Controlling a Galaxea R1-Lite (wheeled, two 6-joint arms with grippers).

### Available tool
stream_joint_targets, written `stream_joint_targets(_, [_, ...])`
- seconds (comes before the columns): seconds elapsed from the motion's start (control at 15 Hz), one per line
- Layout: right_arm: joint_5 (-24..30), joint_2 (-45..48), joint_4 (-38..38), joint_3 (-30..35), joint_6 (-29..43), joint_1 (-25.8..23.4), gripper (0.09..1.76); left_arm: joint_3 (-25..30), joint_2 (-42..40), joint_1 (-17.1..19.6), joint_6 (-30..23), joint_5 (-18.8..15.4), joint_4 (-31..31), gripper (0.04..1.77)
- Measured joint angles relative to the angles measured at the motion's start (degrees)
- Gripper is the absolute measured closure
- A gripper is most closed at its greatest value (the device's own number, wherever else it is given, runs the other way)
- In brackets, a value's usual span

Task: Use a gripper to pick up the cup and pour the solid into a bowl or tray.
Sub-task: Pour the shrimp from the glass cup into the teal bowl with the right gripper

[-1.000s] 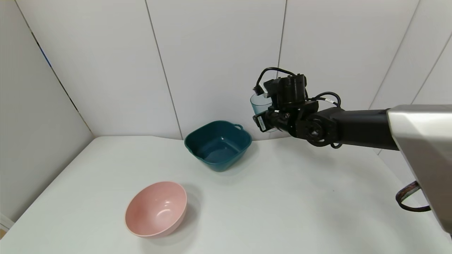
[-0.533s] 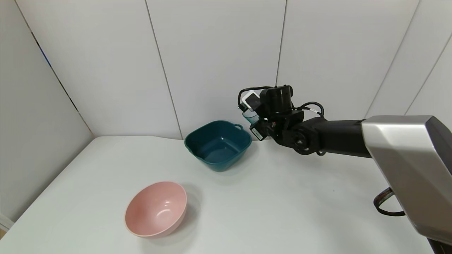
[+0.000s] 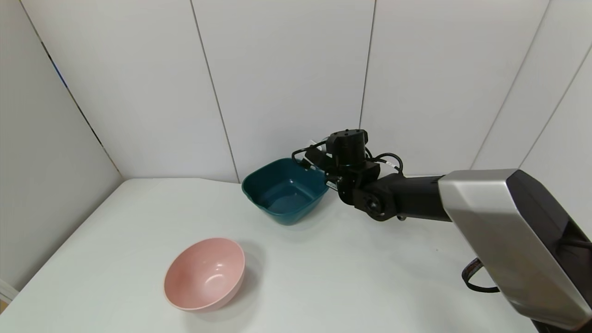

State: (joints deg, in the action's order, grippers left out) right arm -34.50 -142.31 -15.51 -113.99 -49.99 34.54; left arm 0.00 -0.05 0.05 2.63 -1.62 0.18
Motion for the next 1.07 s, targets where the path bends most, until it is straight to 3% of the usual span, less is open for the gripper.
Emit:
stream_joint_targets(0.53, [-4.41,-4.38,-6.64,0.1,-15.97,0.3,0.51,0.0,0.0,0.02,0.0,-0.02,0.0,0.09])
stream_joint_targets(1.07, [-8.63,-5.62,-11.06,0.1,-27.26,1.57,0.51,0.0,0.0,0.02,0.0,0.0,0.0,0.09])
